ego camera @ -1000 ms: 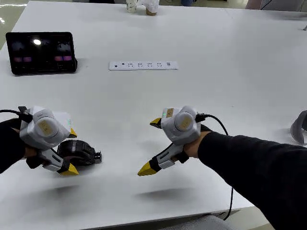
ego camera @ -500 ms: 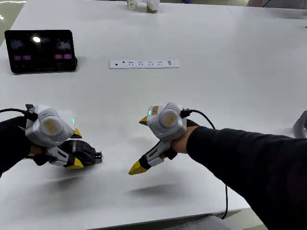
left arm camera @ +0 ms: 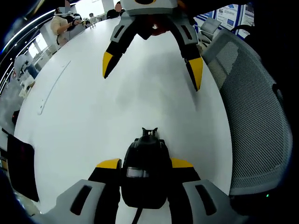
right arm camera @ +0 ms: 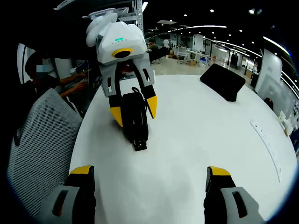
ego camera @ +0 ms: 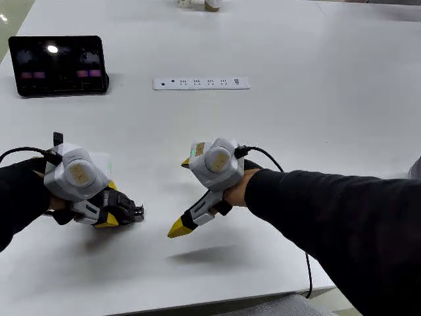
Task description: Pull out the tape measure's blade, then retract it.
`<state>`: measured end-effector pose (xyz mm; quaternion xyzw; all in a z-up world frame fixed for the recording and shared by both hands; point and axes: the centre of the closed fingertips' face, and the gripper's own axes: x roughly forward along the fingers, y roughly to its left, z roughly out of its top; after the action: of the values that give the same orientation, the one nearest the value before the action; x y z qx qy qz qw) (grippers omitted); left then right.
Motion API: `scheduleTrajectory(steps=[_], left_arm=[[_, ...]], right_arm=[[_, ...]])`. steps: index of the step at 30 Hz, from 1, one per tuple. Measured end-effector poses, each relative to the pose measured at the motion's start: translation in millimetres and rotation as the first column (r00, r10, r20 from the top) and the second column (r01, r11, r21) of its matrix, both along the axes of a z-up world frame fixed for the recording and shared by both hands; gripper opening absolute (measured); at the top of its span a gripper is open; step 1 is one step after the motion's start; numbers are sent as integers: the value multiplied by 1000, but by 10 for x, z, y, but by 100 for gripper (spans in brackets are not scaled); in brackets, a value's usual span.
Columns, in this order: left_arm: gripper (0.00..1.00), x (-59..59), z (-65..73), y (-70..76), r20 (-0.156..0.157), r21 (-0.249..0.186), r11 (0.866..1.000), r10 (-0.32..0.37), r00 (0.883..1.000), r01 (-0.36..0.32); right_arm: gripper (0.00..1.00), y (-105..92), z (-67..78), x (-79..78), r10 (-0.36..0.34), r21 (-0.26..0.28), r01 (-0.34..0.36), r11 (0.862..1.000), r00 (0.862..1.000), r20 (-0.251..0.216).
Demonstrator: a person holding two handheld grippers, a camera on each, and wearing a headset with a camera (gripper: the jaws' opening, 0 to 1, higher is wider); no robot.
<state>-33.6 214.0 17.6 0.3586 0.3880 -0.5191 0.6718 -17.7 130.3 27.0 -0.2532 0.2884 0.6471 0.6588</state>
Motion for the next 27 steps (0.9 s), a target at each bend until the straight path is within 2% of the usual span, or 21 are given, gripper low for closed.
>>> scheduleTrajectory(steps=[6,9,17,27], left_arm=[[33,5,-1,0,-7,-10,1000,17,1000,-18],[33,10,0,2,0,-26,999,31,1000,-31],[32,5,5,2,22,-35,999,38,999,-37],[33,12,8,-4,20,-49,998,46,999,-44]], right_arm=[[99,84,-8,0,4,12,-4,1000,1000,-1],[99,147,-16,-18,-16,24,17,1000,999,-33],[99,243,-63,-90,21,21,-21,1000,1000,-11],[99,369,-145,-99,41,0,-41,999,999,-7]])
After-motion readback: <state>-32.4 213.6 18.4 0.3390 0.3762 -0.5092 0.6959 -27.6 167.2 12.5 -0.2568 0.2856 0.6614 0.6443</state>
